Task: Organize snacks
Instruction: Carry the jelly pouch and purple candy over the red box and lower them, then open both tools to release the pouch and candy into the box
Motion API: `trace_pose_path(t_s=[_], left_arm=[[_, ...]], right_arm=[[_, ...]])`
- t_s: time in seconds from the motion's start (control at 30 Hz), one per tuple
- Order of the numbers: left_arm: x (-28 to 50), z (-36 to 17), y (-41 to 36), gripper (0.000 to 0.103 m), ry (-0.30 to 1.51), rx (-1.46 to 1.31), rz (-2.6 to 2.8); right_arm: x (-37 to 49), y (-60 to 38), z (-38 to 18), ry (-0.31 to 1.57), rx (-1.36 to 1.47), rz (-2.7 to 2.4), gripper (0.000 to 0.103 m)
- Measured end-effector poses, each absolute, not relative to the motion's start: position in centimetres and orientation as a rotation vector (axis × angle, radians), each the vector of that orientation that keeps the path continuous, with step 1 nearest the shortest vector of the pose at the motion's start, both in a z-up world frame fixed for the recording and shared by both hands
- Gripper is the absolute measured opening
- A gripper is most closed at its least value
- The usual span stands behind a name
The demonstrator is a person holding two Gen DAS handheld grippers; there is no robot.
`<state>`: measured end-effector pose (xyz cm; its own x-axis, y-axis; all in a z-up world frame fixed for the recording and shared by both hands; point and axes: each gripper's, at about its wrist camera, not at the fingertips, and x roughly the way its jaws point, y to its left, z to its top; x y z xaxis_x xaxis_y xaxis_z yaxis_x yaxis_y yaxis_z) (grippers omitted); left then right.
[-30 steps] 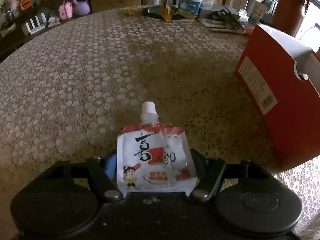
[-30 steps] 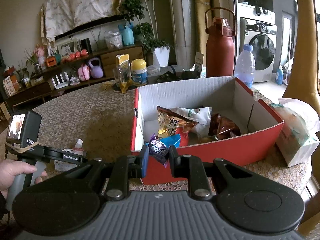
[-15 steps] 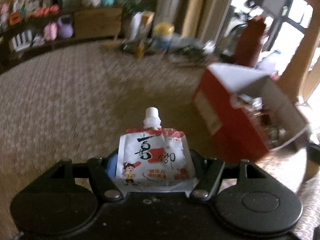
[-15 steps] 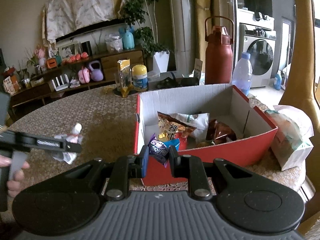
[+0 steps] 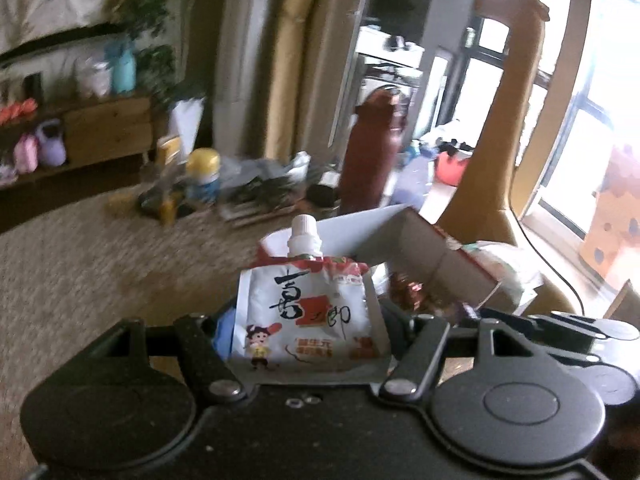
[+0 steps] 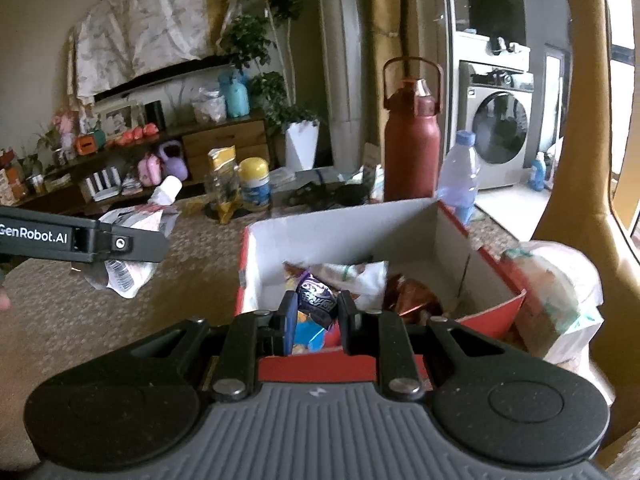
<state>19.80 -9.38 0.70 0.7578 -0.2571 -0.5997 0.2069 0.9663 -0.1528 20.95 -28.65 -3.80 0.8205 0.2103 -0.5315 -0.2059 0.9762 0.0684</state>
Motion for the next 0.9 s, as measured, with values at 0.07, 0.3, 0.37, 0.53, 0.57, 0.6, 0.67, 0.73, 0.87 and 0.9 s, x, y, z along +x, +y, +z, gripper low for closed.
trace_pose_path(t_s=[0.07, 0.3, 0.37, 0.53, 0.57, 0.6, 0.67, 0.73, 0.87, 0.9], left_arm=[[20.6, 0.8, -10.9, 0.068, 0.660, -0.062, -0.274], [23.6, -0.6, -14.5, 0.068, 0.652, -0.009, -0.301], [24.4, -1.2, -15.3, 0.068, 0.663, 0.008, -0.301], [26.2, -3.0, -16.6, 0.067, 0.691, 0.039, -0.307], [26.5, -3.4, -16.7, 0.067, 0.698, 0.036, -0.303], [27.0, -3.7, -16.8, 0.067, 0.707, 0.036, -0.301], [27.8, -4.5, -17.1, 0.067, 0.730, 0.034, -0.297], [28.4, -5.4, -17.6, 0.054, 0.747, 0.049, -0.307], [29.7, -6.5, -17.7, 0.015, 0.797, 0.015, -0.342], [29.8, -6.7, -17.8, 0.015, 0.799, 0.009, -0.338]], right_arm=[[21.9, -29.3, -3.8, 0.568, 0.012, 0.200, 0.021], [25.5, -31.6, -5.1, 0.603, 0.038, 0.136, 0.021], [26.5, -32.1, -5.8, 0.619, 0.046, 0.118, 0.021], [29.2, -33.1, -7.3, 0.658, 0.076, 0.088, 0.021], [29.7, -33.3, -7.6, 0.666, 0.083, 0.084, 0.021], [30.1, -33.4, -7.9, 0.674, 0.085, 0.080, 0.021], [30.9, -33.4, -8.6, 0.689, 0.078, 0.075, 0.021], [31.5, -33.5, -9.2, 0.704, 0.077, 0.073, 0.021], [32.3, -33.6, -10.5, 0.740, 0.079, 0.071, 0.022], [32.3, -33.6, -10.8, 0.745, 0.079, 0.076, 0.022]])
